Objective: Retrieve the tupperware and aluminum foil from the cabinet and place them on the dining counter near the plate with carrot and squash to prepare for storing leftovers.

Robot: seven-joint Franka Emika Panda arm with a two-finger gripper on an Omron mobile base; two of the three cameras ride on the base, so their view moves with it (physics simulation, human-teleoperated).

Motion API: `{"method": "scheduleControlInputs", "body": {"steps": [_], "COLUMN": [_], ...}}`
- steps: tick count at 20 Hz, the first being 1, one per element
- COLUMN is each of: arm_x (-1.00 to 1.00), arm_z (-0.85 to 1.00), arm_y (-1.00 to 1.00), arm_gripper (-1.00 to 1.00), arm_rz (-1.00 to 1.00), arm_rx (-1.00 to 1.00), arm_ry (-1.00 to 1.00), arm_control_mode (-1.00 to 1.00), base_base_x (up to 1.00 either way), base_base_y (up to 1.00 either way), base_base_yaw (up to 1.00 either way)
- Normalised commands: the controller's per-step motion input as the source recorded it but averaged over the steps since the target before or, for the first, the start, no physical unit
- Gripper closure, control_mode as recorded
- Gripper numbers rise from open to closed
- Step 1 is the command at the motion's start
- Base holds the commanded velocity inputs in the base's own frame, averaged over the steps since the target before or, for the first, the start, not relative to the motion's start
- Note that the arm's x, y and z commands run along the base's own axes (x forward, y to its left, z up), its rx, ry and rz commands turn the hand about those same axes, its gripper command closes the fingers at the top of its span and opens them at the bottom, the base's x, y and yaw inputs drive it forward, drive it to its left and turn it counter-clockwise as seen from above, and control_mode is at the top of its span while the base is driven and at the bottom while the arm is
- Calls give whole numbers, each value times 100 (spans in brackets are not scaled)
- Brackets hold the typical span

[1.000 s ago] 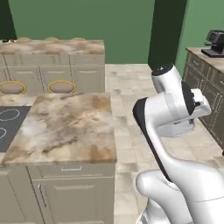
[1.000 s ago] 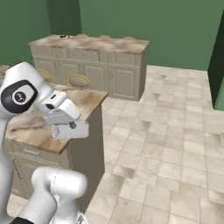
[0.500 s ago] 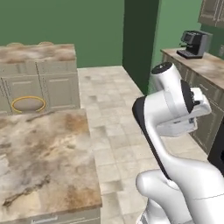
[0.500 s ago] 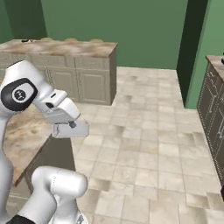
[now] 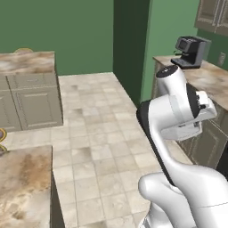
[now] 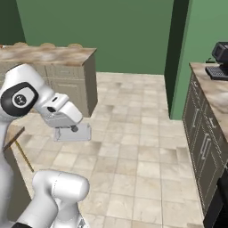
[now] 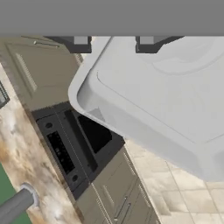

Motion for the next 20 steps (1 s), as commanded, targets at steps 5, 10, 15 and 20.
{"method": "scheduleControlInputs", "body": {"steps": [5,10,15,20], "arm_x": [0,0,0,0], "arm_z": [0,0,0,0], "arm_y": [0,0,0,0], "arm_gripper": [100,100,100,100], "arm_rz": [0,0,0,0], "arm_rx": [0,0,0,0], "arm_ry": [0,0,0,0], "arm_control_mode": [100,100,100,100], "base_base_x": [100,100,100,100], "base_base_y": [-36,-4,0,0], "base_base_yaw": [-2,0,0,0]}}
